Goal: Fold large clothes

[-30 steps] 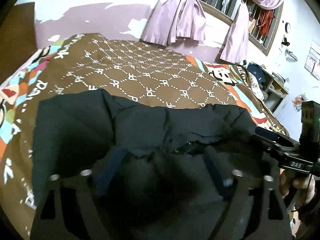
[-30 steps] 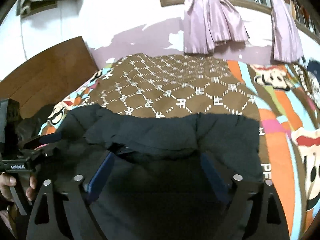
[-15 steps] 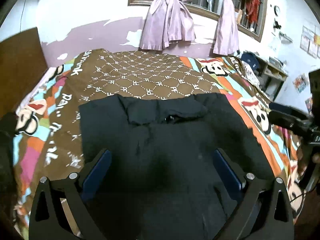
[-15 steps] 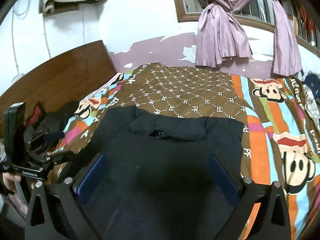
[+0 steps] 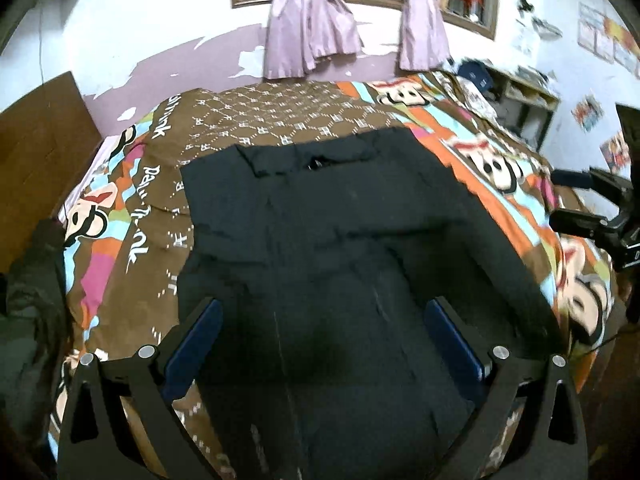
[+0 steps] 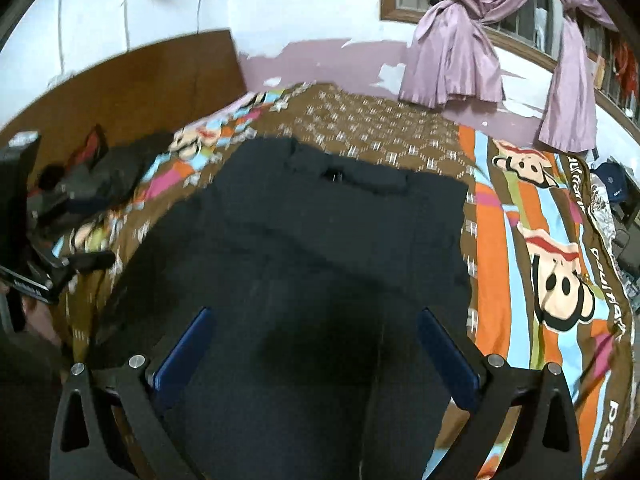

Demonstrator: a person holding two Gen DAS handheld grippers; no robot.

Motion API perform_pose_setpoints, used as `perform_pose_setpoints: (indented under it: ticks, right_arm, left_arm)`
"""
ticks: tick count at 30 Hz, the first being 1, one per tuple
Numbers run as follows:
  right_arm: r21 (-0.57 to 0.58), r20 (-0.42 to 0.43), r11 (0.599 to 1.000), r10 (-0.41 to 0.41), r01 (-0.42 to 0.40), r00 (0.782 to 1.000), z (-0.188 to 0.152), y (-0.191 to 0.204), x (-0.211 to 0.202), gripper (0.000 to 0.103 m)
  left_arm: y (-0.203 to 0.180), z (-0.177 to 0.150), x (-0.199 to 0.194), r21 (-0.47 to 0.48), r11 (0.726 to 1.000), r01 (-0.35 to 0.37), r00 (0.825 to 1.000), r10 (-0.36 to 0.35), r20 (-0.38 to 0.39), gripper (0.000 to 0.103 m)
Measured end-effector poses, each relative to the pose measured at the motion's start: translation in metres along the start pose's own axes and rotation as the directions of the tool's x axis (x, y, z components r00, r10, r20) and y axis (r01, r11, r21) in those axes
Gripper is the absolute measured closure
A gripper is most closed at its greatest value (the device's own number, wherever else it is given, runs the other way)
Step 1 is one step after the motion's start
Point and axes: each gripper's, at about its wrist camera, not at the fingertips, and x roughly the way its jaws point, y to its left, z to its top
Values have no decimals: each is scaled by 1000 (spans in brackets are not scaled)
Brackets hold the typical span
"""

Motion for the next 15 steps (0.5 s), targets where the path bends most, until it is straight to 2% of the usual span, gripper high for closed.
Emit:
perform_pose_setpoints:
  ticks: [8,12,15]
  right_arm:
    - [-160,-175,986,11,-40,985,-63,26,29,0]
    - [-150,-237,986,33,-70,971,-79,29,42,0]
    - [-143,-302,985,46,-94,952,-93,31,55,0]
  left_arm:
    - [-31,-65,-2,206,978,-14,999,23,-39,4]
    - [-35,-97,10,284,959,0,995,27,-92,4]
    - [-37,-124,25,308,950,42,986,11,-168,4]
